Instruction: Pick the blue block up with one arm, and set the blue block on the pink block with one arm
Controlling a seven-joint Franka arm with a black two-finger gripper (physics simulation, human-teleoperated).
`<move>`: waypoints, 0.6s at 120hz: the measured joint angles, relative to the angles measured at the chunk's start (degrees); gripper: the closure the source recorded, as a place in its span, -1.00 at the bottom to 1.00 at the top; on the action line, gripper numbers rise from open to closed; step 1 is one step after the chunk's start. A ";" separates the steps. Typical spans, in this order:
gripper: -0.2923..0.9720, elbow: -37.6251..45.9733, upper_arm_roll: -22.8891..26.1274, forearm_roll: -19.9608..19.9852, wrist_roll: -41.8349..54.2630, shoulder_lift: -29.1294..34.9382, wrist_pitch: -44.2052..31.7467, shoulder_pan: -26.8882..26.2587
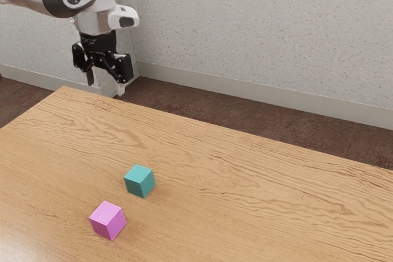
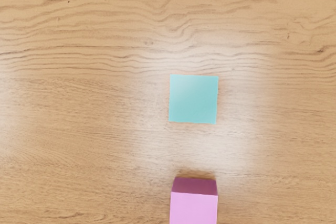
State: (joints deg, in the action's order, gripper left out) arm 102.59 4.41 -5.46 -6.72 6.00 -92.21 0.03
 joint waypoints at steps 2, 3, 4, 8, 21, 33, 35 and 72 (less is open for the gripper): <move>-0.54 1.61 0.24 -0.03 -0.06 0.31 -1.51 -0.16; -0.54 2.34 0.33 -0.05 -0.09 0.42 -2.22 -0.28; -0.54 2.98 0.40 -0.07 -0.12 0.52 -2.90 -0.39; -0.54 5.02 0.61 -0.13 -0.22 0.74 -5.38 -0.75; -0.54 12.17 0.84 -0.26 -0.36 1.30 -13.23 -0.78; -0.54 15.20 0.68 -0.30 -0.46 0.79 -18.12 -0.58; -0.54 15.82 0.64 -0.31 -0.40 0.73 -18.75 -0.57; -0.54 24.36 -0.70 -0.16 1.19 -2.39 -30.47 -0.69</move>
State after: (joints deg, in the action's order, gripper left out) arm 126.94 3.71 -5.62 -5.53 3.61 -122.68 -0.65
